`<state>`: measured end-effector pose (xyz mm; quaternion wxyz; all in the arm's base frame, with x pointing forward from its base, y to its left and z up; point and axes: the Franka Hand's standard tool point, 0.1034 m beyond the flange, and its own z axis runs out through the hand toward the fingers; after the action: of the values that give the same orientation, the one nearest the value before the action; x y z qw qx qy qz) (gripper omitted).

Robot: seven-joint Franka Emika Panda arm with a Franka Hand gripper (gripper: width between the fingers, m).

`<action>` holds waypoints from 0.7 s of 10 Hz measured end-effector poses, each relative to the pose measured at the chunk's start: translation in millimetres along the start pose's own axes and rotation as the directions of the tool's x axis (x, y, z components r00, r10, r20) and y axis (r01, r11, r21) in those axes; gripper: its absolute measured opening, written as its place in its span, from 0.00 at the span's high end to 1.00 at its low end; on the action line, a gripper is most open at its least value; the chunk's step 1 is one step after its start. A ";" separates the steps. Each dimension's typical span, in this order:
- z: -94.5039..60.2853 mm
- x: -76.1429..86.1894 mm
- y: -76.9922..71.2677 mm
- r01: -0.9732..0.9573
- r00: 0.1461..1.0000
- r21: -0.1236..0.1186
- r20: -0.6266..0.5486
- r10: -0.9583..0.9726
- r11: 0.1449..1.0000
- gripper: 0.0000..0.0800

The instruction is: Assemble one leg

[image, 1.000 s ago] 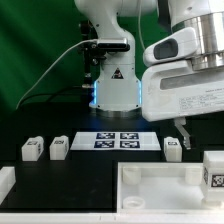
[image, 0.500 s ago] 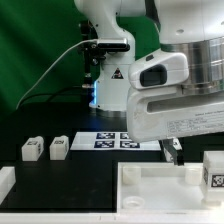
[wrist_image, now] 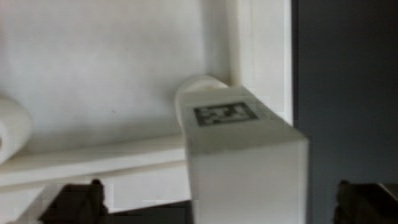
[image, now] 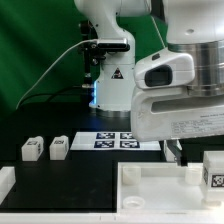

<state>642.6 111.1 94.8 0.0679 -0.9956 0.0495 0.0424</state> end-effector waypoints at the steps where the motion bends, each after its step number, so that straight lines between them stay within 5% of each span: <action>1: 4.1 0.4 -0.6 -0.006 1.000 -0.008 0.003 0.006 1.000 0.19; 2: 4.5 0.1 0.4 -0.006 1.000 -0.009 0.003 0.006 1.000 0.19; 3: 4.7 0.2 1.2 -0.007 1.000 -0.009 0.003 0.007 1.000 0.35; 4: 5.0 -0.1 1.4 -0.007 1.000 -0.009 0.004 0.007 1.000 0.35; 6: 5.0 0.0 1.6 -0.007 1.000 -0.009 0.004 0.007 1.000 0.63; 7: 5.0 0.0 1.6 -0.027 1.000 -0.009 0.004 0.027 1.000 0.63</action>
Offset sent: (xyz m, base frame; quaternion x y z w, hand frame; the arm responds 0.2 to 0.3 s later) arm 0.0000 0.0000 0.0000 0.0000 0.0000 0.0000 1.0000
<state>642.0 110.3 89.7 0.0628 -0.9950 0.0626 0.0455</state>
